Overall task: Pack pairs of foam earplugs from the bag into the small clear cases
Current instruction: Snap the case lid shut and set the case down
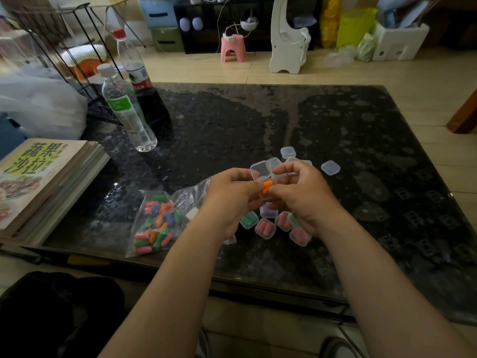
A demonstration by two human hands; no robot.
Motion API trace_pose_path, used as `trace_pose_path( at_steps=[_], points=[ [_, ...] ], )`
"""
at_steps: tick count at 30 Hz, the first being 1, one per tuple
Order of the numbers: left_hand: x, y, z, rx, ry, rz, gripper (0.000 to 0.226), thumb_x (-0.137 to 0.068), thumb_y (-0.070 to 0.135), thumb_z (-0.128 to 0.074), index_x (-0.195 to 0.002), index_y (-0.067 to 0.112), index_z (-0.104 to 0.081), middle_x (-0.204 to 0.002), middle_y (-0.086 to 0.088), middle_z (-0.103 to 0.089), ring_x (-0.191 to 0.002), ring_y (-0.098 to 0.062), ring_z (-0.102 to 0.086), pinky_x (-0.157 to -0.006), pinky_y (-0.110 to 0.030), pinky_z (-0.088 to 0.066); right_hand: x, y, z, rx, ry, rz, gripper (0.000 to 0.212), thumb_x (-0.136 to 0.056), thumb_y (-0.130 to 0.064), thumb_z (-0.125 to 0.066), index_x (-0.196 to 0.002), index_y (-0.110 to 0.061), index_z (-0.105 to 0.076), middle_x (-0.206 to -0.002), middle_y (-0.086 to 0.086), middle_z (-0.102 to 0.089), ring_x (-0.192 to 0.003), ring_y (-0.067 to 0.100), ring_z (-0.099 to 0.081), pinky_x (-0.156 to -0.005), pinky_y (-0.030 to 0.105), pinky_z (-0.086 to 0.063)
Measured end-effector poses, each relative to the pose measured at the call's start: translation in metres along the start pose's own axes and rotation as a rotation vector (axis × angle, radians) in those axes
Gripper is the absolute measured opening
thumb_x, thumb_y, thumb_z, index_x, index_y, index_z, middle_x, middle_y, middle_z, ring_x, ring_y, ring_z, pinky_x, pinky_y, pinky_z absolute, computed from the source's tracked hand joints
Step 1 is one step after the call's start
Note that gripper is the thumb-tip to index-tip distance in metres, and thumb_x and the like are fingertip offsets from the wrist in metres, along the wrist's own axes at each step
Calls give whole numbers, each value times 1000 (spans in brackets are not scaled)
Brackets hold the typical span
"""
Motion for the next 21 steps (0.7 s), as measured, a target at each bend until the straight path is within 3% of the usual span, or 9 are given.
trace_pose_path(
  at_steps=[6, 9, 13, 18, 21],
  points=[
    [3, 4, -7, -187, -49, -97, 19, -93, 5, -71, -108, 15, -66, -92, -13, -78, -82, -27, -78, -75, -42, -64, 0, 1, 1, -141, -79, -109, 32, -84, -3, -78, -111, -16, -67, -96, 10, -78, -82, 23, -78, -74, 41, -64],
    [4, 6, -4, -149, -49, -109, 16, -91, 1, -72, -105, 9, -72, -90, -12, -78, -82, -26, -78, -74, -37, -63, 0, 1, 3, -182, -84, -117, 27, -86, -9, -77, -110, -17, -68, -95, 10, -79, -84, 26, -78, -72, 37, -62],
    [5, 5, -2, -82, -77, -86, 20, -92, -1, -69, -110, 6, -74, -103, -15, -78, -95, -26, -77, -85, -40, -63, 0, 0, 5, -193, -63, -111, 25, -87, -8, -77, -109, -16, -70, -95, 9, -79, -85, 24, -78, -70, 33, -62],
    [6, 7, -3, 1, -78, -68, 16, -98, 14, -65, -107, 5, -76, -99, -14, -78, -93, -26, -77, -81, -35, -62, 1, -1, 5, -198, -92, -111, 27, -88, -8, -77, -113, -15, -71, -94, 7, -80, -88, 21, -78, -75, 32, -62],
    [4, 4, -1, 27, -25, -64, 11, -96, 8, -67, -103, 4, -75, -98, -15, -78, -91, -26, -77, -78, -34, -60, 0, 0, 5, -230, -118, -124, 26, -90, -4, -72, -115, -13, -71, -102, 10, -79, -93, 21, -77, -80, 33, -62]
  ],
)
Point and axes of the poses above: each hand's wrist, its own x-axis away from the middle knuckle, its own z-axis out of the back of the hand, y = z × x, the point moved 4 cm from there along -x, towards the middle knuckle
